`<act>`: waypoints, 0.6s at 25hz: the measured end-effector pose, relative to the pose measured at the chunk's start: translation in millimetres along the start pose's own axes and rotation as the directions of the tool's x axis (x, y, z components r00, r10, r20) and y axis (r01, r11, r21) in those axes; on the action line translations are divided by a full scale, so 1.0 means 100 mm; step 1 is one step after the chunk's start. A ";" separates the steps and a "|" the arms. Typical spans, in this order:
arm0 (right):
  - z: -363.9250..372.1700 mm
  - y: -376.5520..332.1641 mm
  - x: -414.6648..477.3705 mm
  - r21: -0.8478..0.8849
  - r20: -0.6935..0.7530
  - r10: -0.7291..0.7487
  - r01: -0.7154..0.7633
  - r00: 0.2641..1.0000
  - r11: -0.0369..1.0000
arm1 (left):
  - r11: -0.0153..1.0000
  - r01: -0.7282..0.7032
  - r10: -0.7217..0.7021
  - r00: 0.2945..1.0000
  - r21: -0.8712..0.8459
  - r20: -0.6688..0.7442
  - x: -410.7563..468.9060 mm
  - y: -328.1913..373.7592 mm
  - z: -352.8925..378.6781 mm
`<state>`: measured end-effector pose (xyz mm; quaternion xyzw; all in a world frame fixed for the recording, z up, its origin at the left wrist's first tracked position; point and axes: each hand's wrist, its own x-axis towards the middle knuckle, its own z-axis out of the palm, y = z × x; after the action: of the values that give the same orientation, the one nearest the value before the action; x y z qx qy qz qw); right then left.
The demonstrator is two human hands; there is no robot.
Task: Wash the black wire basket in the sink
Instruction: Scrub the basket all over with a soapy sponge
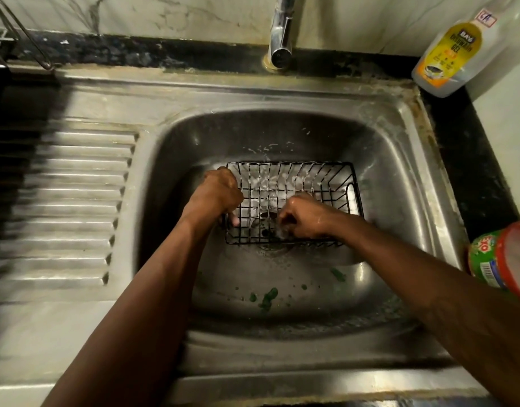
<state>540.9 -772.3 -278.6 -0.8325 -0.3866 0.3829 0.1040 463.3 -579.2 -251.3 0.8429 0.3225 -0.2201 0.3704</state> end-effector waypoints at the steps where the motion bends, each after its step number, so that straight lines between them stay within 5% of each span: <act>1: 0.06 -0.11 0.08 0.052 -0.044 -0.035 0.038 0.998 0.998 | 1.000 0.007 -0.006 1.000 -0.007 0.011 -0.02 0.03 0.01; 5: 0.22 -0.60 0.39 0.153 -0.136 -0.174 0.194 0.975 0.969 | 0.998 0.060 -0.060 0.998 -0.011 -0.032 -0.11 0.11 -0.01; 7: 0.25 -0.52 0.38 0.176 -0.125 -0.109 0.130 0.986 0.976 | 0.997 0.052 -0.053 0.999 -0.055 -0.014 -0.09 0.07 -0.02; 11: -0.02 0.04 0.03 -0.153 -0.032 0.056 -0.060 0.998 0.986 | 1.000 0.010 -0.010 1.000 0.021 -0.020 -0.07 0.06 0.01; 15: -0.05 -0.01 0.02 -0.145 -0.165 0.057 -0.081 0.985 0.986 | 1.000 -0.009 0.010 1.000 0.004 -0.018 -0.07 0.08 0.01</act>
<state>545.3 -769.9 -275.8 -0.8790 -0.3758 0.2879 0.0579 464.1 -586.5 -243.8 0.8471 0.3214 -0.2113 0.3668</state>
